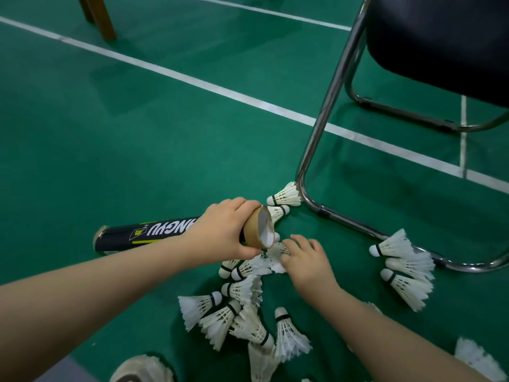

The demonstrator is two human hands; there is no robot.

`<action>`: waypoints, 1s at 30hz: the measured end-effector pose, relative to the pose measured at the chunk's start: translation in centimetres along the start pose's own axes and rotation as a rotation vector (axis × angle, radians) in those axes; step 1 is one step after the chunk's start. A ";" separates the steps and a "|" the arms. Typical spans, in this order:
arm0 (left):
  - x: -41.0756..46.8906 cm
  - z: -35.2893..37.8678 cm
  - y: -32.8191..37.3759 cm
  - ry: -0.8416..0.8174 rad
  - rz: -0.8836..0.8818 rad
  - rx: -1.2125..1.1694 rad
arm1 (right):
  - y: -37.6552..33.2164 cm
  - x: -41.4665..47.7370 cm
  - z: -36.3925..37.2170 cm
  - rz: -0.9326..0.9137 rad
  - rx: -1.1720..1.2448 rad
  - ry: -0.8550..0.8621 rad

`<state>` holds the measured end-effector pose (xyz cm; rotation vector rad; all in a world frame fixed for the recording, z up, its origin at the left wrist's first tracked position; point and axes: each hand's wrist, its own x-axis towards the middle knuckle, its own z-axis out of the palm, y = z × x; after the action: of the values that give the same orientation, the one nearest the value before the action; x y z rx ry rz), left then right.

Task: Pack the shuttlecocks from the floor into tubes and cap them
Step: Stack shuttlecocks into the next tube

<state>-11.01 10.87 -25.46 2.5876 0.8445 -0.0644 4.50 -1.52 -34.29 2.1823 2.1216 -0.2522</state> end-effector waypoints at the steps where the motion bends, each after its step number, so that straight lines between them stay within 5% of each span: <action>1: -0.1 0.1 0.0 -0.002 0.002 0.007 | 0.3 -0.1 -0.1 0.028 0.032 0.046; 8: -0.4 0.8 0.4 -0.011 0.020 0.039 | 2.1 -2.3 -2.8 0.266 0.707 0.432; 16: -0.2 0.6 2.1 -0.010 0.034 0.043 | 0.8 -4.3 -7.8 0.417 1.216 0.770; 24: -1.3 0.0 4.3 0.085 0.061 -0.001 | -3.8 -5.2 -8.9 0.517 1.308 0.474; 30: -3.1 -0.7 3.7 0.096 0.083 0.002 | -5.6 -5.9 -10.0 0.286 0.958 0.252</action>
<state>-11.43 6.73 -22.95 2.6426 0.7694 0.0830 -0.67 -5.40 -23.13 3.1056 1.9706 -1.2391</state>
